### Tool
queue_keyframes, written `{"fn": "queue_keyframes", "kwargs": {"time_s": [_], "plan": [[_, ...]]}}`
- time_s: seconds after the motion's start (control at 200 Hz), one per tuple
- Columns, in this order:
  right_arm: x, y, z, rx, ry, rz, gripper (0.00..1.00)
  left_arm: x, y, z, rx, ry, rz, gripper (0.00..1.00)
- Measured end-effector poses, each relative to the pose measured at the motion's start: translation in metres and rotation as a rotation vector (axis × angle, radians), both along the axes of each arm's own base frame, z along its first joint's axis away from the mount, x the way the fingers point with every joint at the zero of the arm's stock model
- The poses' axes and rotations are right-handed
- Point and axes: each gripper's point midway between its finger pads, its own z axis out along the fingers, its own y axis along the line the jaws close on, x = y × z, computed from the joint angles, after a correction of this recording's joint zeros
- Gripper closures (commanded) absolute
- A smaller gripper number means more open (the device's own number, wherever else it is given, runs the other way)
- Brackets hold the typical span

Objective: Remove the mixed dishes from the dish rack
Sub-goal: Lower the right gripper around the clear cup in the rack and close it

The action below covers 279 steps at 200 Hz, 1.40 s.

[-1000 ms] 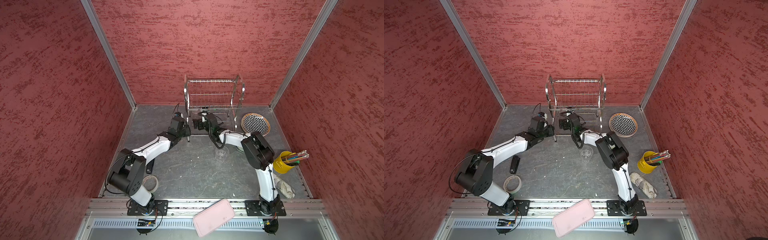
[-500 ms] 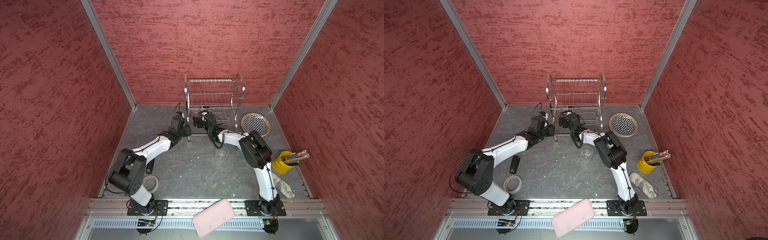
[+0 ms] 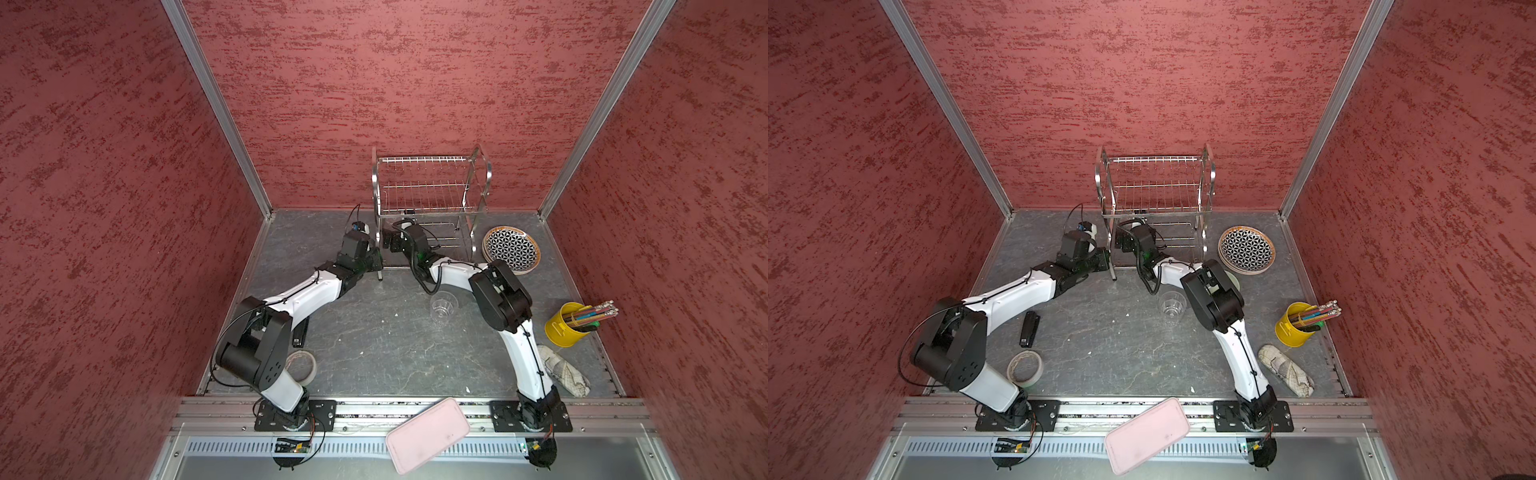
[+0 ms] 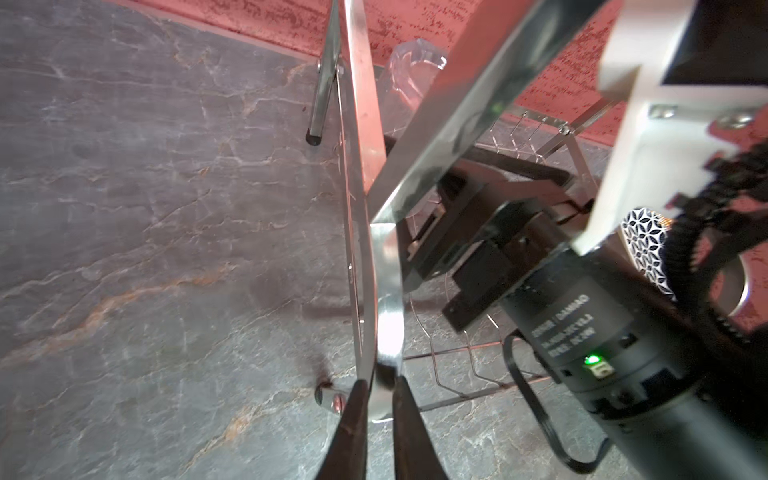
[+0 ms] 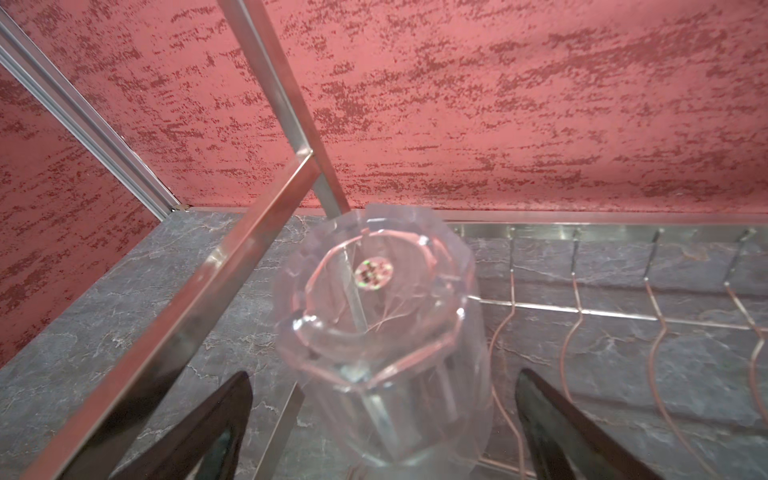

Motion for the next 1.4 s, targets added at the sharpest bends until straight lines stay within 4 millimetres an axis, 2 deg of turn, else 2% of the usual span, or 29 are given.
{"fn": "queue_keyframes", "kwargs": {"time_s": [0.291, 0.316, 0.386, 0.466, 0.681, 0.957, 1.142, 1.253, 1.398], "plan": [[0.016, -0.001, 0.007, -0.009, -0.014, -0.056, 0.01, 0.0, 0.0, 0.0, -0.012, 0.007, 0.008, 0.88], [0.016, -0.001, 0.007, -0.01, -0.015, -0.059, 0.01, 0.0, 0.0, 0.0, -0.012, 0.007, 0.009, 0.86], [0.018, -0.001, 0.006, -0.012, -0.015, -0.065, 0.01, 0.0, -0.001, -0.001, -0.011, 0.008, 0.005, 0.73], [0.019, -0.001, 0.002, -0.019, -0.011, -0.066, 0.02, 0.0, -0.002, -0.002, -0.018, 0.013, 0.006, 0.71], [0.021, 0.0, -0.009, -0.047, 0.011, -0.063, 0.12, -0.002, -0.006, -0.003, -0.024, 0.017, -0.011, 0.71], [0.025, 0.0, -0.002, -0.041, 0.003, -0.068, 0.26, -0.002, -0.007, -0.007, -0.021, 0.024, -0.014, 0.71], [0.027, -0.004, 0.0, -0.032, -0.002, -0.081, 0.31, -0.002, -0.007, -0.007, -0.021, 0.024, -0.014, 0.7], [0.027, -0.004, 0.0, -0.032, -0.003, -0.082, 0.33, -0.002, -0.007, -0.007, -0.016, 0.022, -0.018, 0.59], [0.027, -0.004, 0.0, -0.03, -0.007, -0.082, 0.39, -0.001, -0.009, -0.005, -0.021, 0.019, -0.017, 0.52]]}}
